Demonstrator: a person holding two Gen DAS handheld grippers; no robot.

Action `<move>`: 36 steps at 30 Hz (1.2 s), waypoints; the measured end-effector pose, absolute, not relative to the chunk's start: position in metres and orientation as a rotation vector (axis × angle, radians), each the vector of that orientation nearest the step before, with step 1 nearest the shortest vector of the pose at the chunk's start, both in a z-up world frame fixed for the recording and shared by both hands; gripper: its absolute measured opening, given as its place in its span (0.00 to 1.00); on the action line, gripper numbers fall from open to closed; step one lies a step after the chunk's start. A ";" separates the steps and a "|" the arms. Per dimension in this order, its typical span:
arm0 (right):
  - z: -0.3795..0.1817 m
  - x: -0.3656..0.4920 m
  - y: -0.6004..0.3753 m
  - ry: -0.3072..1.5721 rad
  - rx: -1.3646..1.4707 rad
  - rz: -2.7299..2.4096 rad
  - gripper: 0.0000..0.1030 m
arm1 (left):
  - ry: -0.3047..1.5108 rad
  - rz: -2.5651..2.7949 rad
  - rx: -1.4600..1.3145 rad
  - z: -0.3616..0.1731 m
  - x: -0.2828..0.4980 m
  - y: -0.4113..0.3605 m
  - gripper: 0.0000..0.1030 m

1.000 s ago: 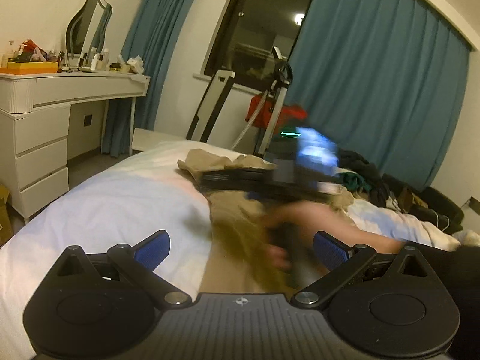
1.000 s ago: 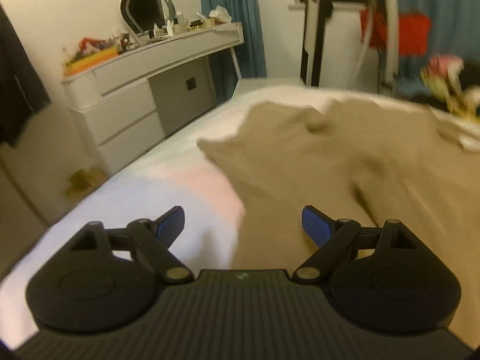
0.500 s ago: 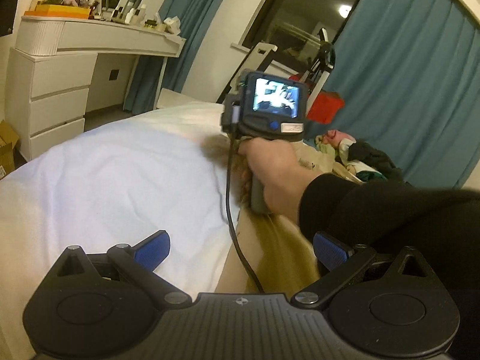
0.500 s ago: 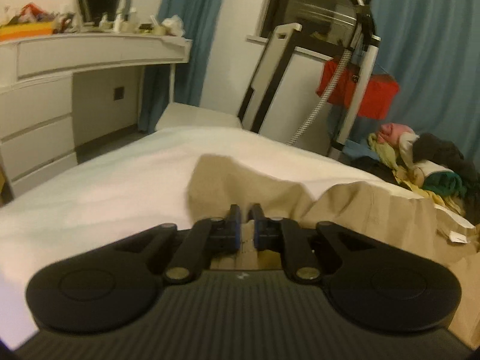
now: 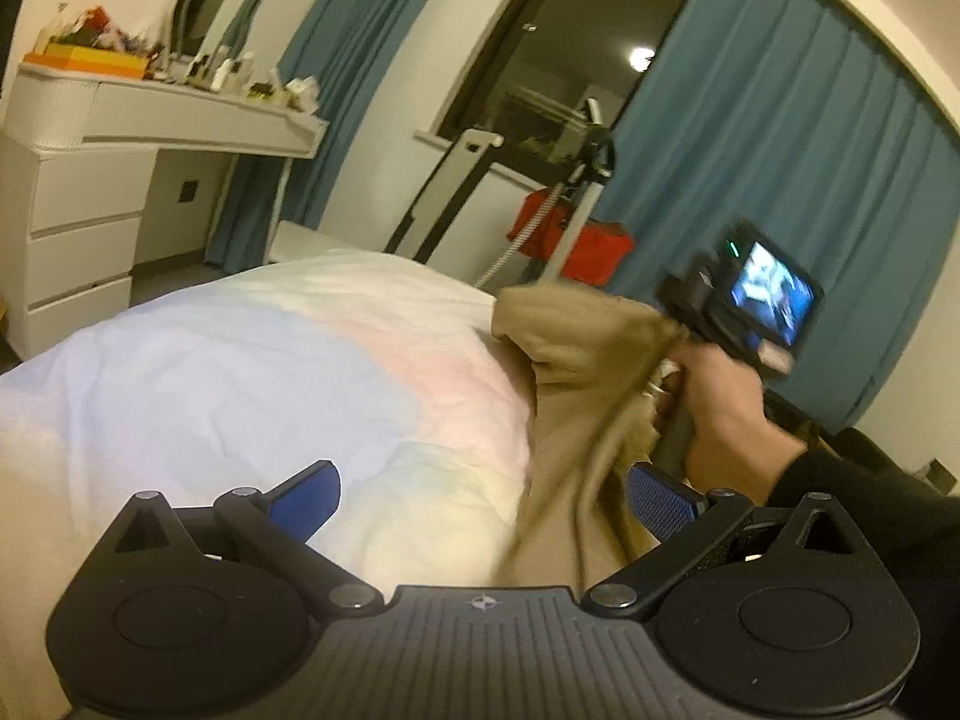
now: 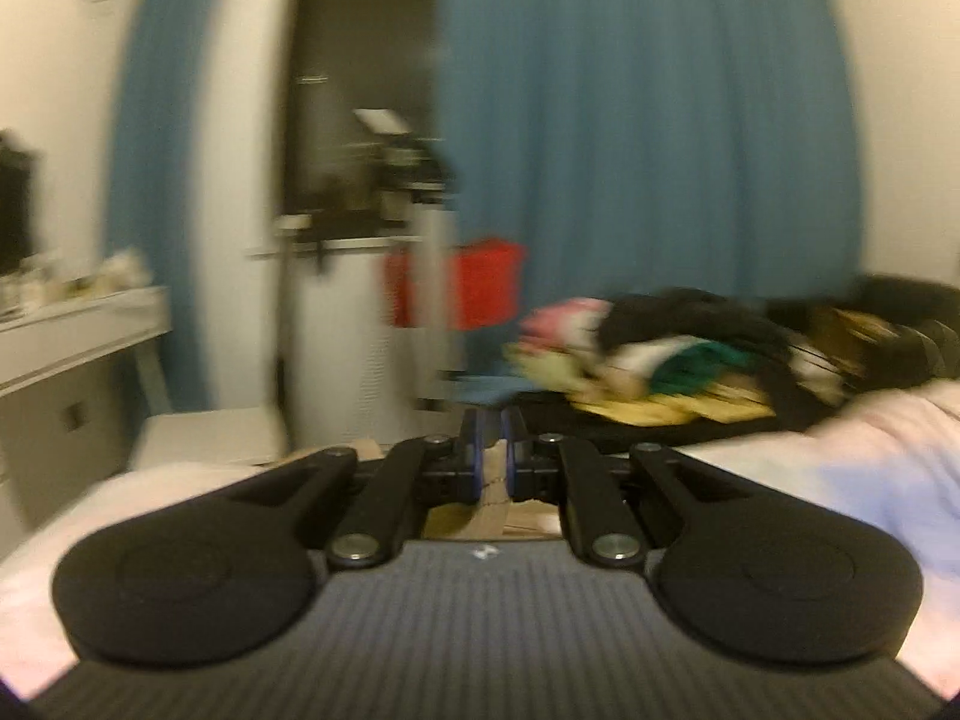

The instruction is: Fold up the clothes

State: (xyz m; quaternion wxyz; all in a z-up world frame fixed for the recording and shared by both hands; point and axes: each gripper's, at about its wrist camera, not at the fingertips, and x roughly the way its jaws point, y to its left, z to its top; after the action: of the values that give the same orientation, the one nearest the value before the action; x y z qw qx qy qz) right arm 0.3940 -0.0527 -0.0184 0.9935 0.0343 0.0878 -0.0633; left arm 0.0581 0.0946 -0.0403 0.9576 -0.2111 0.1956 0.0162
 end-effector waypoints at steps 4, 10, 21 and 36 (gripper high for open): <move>-0.053 0.391 -0.120 0.241 0.187 -0.295 0.09 | 0.420 0.010 -0.376 -0.042 0.065 0.076 0.99; -0.102 0.384 -0.167 0.409 0.297 -0.256 0.11 | 0.478 0.002 -0.328 -0.055 0.086 0.064 0.99; -0.047 0.310 -0.155 0.465 0.226 0.046 0.89 | 0.501 -0.029 -0.257 -0.057 0.096 0.050 0.99; -0.010 0.066 -0.192 0.485 0.382 0.170 0.89 | 0.701 -0.252 -0.300 -0.032 0.084 0.043 0.99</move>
State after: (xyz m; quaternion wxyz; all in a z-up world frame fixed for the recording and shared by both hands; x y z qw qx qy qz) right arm 0.0659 -0.1924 -0.0102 0.9493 0.1875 0.2382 0.0837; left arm 0.0842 0.0431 -0.0315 0.9205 -0.1462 0.3410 -0.1227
